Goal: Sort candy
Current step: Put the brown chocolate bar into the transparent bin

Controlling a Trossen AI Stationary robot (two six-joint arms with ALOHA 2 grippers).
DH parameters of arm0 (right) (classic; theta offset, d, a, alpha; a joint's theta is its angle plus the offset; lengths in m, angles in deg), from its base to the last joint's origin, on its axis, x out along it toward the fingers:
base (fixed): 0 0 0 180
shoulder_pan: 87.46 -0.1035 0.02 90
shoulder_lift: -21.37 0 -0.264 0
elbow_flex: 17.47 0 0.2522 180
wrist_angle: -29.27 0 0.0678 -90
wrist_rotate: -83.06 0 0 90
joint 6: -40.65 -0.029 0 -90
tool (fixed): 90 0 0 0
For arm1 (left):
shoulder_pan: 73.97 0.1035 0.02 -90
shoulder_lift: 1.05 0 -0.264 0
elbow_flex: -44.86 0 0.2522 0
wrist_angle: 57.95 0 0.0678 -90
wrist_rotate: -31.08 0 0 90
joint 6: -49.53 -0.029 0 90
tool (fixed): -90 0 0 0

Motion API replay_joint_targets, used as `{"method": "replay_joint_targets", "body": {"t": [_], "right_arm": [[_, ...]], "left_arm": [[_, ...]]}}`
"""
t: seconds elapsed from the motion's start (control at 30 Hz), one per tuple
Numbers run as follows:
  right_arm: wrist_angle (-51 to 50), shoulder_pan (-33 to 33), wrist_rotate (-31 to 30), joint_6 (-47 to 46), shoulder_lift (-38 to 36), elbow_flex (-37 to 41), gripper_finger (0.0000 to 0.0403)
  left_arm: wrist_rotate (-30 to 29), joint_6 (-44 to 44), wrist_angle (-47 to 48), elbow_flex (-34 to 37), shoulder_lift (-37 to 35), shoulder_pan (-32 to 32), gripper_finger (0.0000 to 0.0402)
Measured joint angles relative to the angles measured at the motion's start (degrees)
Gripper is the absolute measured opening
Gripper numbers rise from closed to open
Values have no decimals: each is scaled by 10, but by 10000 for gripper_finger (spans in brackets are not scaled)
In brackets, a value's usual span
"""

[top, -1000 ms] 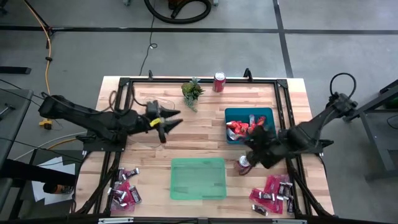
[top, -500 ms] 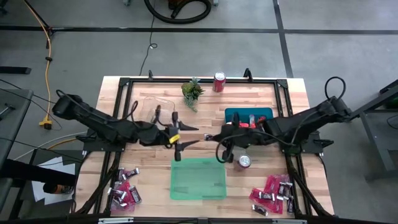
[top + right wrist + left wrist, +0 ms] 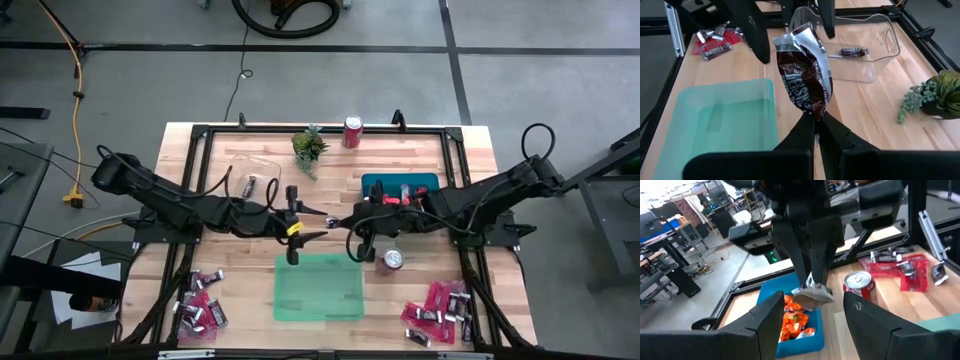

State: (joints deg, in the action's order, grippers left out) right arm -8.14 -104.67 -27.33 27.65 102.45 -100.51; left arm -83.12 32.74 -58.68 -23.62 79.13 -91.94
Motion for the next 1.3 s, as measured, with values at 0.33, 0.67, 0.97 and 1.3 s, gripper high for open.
{"method": "replay_joint_targets", "body": {"t": [0.33, 0.67, 0.97, 1.3], "right_arm": [[9, 0, 0, 0, 0, 0, 0], [23, 0, 16, 0, 0, 0, 0], [23, 1, 11, 0, 0, 0, 0], [22, 5, 11, -4, 0, 0, 8]], "left_arm": [[12, 1, -5, 0, 9, 0, 193], [12, 1, -15, 0, 9, 6, 193], [60, 1, -25, 0, 9, 19, 193], [60, 2, -26, 0, 9, 19, 103]]}}
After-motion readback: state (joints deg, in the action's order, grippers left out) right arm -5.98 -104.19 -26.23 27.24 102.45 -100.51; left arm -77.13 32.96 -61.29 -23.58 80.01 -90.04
